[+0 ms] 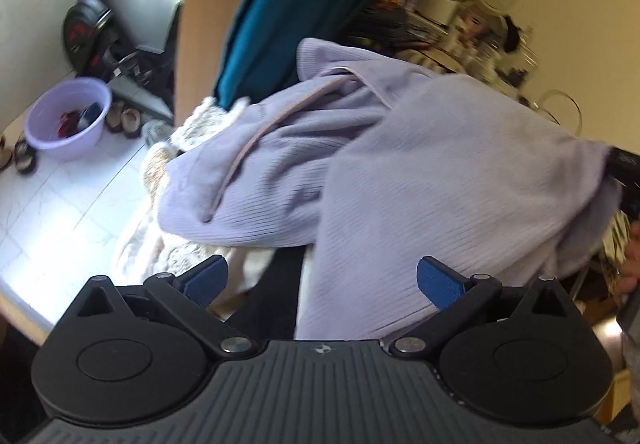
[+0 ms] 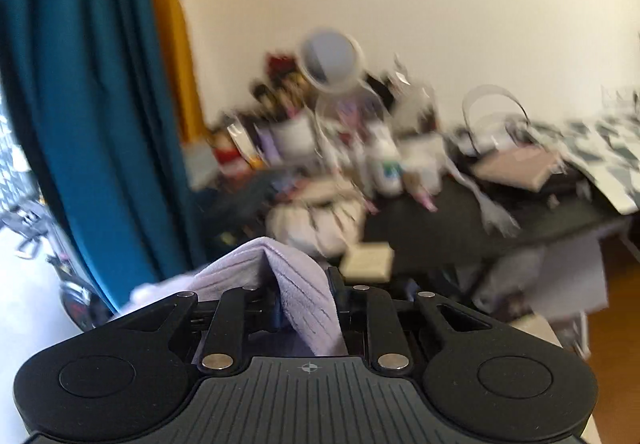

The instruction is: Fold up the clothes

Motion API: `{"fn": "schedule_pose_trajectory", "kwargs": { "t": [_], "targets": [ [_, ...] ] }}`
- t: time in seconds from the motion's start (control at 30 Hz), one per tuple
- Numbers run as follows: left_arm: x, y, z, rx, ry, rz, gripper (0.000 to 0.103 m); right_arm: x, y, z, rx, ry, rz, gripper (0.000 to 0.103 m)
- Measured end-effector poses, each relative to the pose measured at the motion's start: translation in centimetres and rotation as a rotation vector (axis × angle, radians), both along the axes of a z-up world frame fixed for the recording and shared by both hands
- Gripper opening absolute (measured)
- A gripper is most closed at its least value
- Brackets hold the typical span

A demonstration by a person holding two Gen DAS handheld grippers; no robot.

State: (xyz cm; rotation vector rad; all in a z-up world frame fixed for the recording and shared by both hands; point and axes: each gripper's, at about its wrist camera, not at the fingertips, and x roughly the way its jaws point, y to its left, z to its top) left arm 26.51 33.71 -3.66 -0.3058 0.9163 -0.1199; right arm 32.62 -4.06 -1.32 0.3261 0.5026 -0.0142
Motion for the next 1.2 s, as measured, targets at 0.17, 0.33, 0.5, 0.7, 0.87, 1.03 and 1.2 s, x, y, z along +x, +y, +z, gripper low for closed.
{"fn": "schedule_pose_trajectory", "kwargs": {
  "t": [0.17,0.33,0.5,0.7,0.87,1.03,1.2],
  "targets": [
    [-0.2,-4.3,0.5,0.116,-0.058,-0.181,0.103,-0.9,-0.8,-2.0,0.01,0.064,0.044,0.019],
    [-0.1,-7.8,0.1,0.245,-0.098,-0.297,0.103,-2.4,-0.2,-2.3,-0.003,0.079,0.052,0.032],
    [0.6,-8.3,0.1,0.246,-0.113,-0.291,0.092,-1.8,-1.2,-3.0,0.011,0.125,0.02,0.056],
    [1.7,-6.9,1.0,0.155,-0.078,-0.24,0.049,-4.4,-3.1,-4.6,0.027,0.166,0.006,0.064],
    [2.1,-6.3,2.5,0.146,-0.077,-0.218,0.033,-7.0,-3.9,-6.1,0.053,0.198,-0.002,0.067],
    [1.8,-6.4,4.6,0.176,-0.095,-0.258,0.02,-10.0,-2.4,-7.1,0.092,0.177,0.122,0.074],
    [1.5,-6.1,6.2,0.229,-0.123,-0.281,0.018,-12.0,2.2,-8.4,0.048,0.154,0.359,0.085]
  ]
}}
